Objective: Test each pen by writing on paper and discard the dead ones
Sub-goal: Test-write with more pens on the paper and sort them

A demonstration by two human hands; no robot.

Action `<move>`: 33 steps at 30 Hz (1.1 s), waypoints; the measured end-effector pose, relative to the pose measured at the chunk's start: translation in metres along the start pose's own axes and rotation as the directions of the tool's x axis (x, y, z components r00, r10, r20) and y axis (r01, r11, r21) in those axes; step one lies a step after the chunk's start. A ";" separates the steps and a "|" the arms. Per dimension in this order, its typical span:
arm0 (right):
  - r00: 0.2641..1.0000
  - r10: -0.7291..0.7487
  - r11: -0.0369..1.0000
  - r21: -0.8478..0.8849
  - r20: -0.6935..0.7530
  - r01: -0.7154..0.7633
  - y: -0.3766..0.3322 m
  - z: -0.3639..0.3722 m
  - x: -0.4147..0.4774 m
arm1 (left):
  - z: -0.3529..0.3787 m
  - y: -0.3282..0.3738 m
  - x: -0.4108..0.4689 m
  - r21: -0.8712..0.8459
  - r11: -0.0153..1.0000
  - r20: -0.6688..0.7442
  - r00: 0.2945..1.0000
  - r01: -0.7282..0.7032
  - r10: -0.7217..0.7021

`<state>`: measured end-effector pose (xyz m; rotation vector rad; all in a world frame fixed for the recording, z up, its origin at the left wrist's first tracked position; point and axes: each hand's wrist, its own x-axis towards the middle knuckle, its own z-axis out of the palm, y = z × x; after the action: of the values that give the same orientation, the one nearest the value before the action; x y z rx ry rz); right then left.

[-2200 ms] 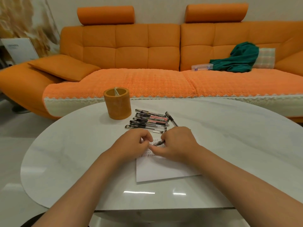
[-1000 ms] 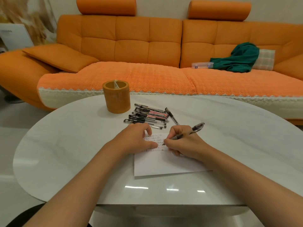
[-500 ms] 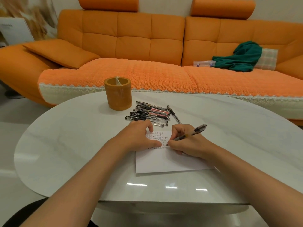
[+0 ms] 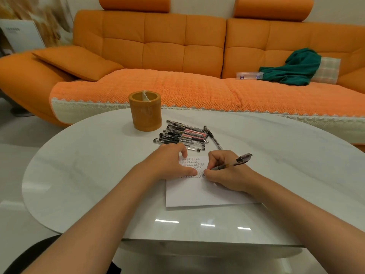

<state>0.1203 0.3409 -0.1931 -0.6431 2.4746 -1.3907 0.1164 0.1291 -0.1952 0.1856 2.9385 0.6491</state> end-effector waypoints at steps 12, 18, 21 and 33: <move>1.000 -0.014 0.999 -0.036 -0.017 0.013 0.002 0.001 0.001 | -0.002 0.002 0.000 0.004 1.000 0.027 0.999 0.018 -0.018; 1.000 -0.019 1.000 -0.025 -0.012 0.018 0.004 0.000 0.002 | -0.002 0.003 0.000 0.002 1.000 0.026 0.999 0.021 -0.021; 1.000 -0.011 1.000 -0.020 0.006 0.011 0.004 0.000 0.002 | -0.001 0.003 0.000 -0.004 1.000 0.018 1.000 0.022 -0.022; 1.000 -0.007 1.000 0.023 -0.008 0.007 0.002 0.001 0.000 | 0.000 0.001 -0.001 -0.007 1.000 0.010 1.000 0.008 -0.008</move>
<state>0.1198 0.3409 -0.1951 -0.6436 2.4609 -1.4245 0.1171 0.1296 -0.1948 0.1756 2.9253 0.6545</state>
